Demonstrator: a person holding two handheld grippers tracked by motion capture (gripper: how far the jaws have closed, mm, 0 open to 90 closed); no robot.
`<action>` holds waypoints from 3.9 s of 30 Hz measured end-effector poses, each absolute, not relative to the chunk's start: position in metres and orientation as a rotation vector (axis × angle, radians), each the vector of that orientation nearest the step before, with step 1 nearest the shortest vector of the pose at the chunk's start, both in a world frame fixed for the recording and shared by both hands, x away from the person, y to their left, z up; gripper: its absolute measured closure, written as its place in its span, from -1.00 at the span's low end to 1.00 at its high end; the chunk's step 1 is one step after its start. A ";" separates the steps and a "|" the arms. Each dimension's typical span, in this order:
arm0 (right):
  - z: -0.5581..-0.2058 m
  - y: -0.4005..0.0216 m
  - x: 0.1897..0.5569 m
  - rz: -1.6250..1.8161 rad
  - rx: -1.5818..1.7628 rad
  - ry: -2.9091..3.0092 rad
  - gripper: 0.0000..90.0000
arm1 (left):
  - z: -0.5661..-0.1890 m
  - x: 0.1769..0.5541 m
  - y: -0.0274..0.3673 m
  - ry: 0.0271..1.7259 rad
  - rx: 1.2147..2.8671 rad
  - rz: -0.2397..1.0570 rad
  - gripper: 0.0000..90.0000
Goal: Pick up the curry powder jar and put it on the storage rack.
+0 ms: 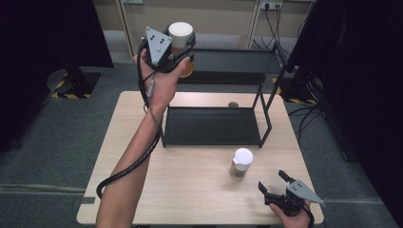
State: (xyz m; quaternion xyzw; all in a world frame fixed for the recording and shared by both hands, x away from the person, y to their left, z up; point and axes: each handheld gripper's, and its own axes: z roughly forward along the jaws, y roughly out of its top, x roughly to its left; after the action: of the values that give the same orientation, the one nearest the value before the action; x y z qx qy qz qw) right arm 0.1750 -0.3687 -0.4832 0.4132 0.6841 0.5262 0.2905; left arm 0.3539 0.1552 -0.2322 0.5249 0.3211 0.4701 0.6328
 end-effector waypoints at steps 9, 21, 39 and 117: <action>-0.483 -0.369 0.175 1.406 1.102 1.824 -0.89 | -0.225 0.374 0.157 0.768 1.210 1.078 -0.26; -0.483 -0.370 0.176 1.406 1.106 1.827 -0.89 | -0.225 0.402 0.157 0.810 1.245 1.093 -0.25; -0.483 -0.370 0.176 1.406 1.103 1.828 -0.89 | -0.232 0.416 0.144 0.935 1.158 0.962 -0.26; -0.482 -0.368 0.176 1.395 1.093 1.836 -0.89 | -0.322 0.318 0.156 0.942 1.167 0.806 -0.70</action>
State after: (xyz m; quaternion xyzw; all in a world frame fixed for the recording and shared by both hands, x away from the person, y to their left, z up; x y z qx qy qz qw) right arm 0.1758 -0.3682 -0.4822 0.4097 0.6886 0.5229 0.2906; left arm 0.3184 0.1562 -0.3222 0.5156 0.4161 0.3559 0.6590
